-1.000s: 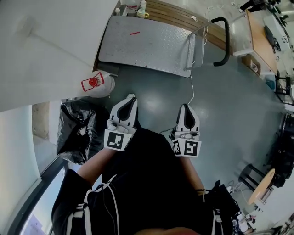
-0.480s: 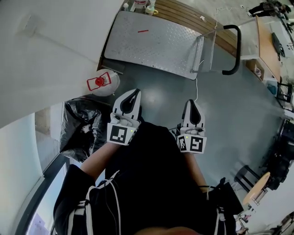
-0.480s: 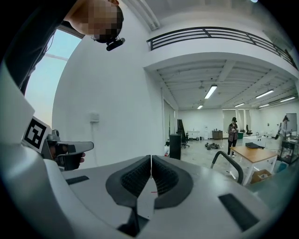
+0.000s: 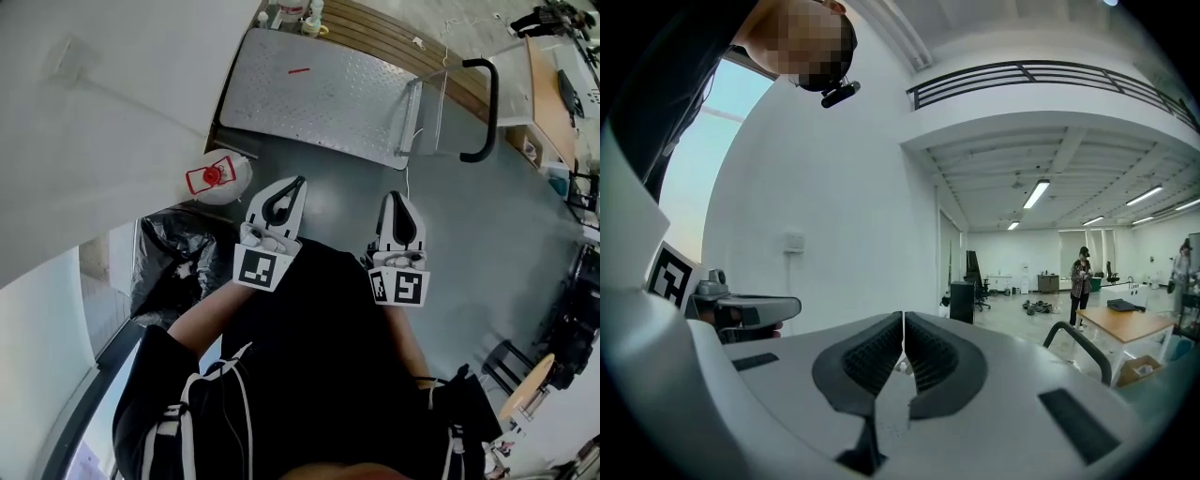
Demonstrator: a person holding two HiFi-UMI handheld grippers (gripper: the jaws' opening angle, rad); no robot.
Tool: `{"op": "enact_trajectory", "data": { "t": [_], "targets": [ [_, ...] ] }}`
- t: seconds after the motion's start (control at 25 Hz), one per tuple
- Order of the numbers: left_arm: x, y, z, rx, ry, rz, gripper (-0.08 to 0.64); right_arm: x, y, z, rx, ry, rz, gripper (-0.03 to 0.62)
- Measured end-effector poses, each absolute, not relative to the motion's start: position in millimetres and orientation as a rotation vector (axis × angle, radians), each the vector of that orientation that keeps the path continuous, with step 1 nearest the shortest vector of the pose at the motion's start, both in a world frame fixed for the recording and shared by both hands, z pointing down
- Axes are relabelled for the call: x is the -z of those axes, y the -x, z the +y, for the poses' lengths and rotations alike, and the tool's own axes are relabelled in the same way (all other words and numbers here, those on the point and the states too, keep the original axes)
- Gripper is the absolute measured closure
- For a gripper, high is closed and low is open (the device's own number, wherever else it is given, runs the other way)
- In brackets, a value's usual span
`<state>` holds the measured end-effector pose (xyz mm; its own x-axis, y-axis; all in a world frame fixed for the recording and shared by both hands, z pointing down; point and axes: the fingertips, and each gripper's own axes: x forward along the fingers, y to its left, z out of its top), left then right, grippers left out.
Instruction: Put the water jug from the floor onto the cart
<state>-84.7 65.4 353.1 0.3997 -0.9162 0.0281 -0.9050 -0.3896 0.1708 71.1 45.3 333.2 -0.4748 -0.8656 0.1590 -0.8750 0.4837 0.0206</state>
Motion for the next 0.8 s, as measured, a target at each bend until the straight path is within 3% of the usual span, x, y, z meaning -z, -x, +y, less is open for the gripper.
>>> {"op": "enact_trajectory", "data": {
  "t": [0.8],
  "targets": [
    [-377.7,137.1,59.1,0.05,-2.366,-1.78,0.541,-356.9,-33.6,35.6,-0.171,-1.365,-2.607,0.572]
  ]
}}
